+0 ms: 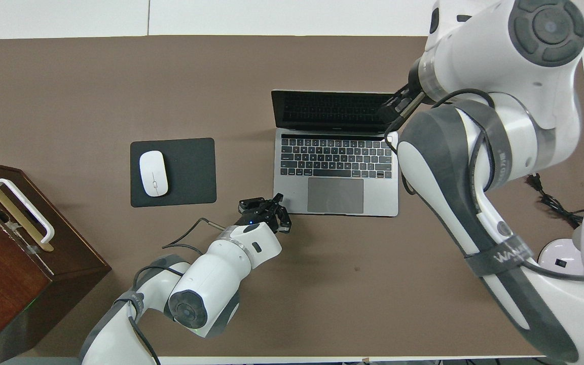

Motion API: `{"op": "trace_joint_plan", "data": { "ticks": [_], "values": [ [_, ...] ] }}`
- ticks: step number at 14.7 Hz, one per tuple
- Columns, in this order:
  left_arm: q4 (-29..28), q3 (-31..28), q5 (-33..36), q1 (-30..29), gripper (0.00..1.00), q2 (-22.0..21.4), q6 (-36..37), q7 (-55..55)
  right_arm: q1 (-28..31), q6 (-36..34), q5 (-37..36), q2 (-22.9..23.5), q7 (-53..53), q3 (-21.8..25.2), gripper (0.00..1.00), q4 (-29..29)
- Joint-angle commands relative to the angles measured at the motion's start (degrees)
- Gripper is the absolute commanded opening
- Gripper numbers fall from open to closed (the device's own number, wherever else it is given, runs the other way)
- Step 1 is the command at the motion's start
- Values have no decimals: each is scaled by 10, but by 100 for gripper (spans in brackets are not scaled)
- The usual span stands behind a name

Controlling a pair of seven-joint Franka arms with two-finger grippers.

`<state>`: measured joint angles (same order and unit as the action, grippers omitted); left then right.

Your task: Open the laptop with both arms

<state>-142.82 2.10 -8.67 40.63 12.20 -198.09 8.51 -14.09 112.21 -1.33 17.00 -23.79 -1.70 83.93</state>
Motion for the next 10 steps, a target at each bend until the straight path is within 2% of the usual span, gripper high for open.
{"op": "trace_joint_plan", "data": {
  "ticks": [1,7,8,9,10],
  "values": [
    [-15,3,-9,-20,0,-87,108,2,19,-78,14,-42,56,0,100,11],
    [-1,2,-8,-48,0,-217,336,-2,23,-211,14,-103,153,0,100,25],
    [12,2,-8,-62,4,-240,396,-2,26,-228,14,-117,175,0,100,38],
    [29,2,-7,-70,40,-262,462,-1,35,-237,16,-131,187,0,100,52],
    [45,2,-7,-85,99,-283,524,-3,40,-238,27,-142,189,0,100,66]
  ]
}}
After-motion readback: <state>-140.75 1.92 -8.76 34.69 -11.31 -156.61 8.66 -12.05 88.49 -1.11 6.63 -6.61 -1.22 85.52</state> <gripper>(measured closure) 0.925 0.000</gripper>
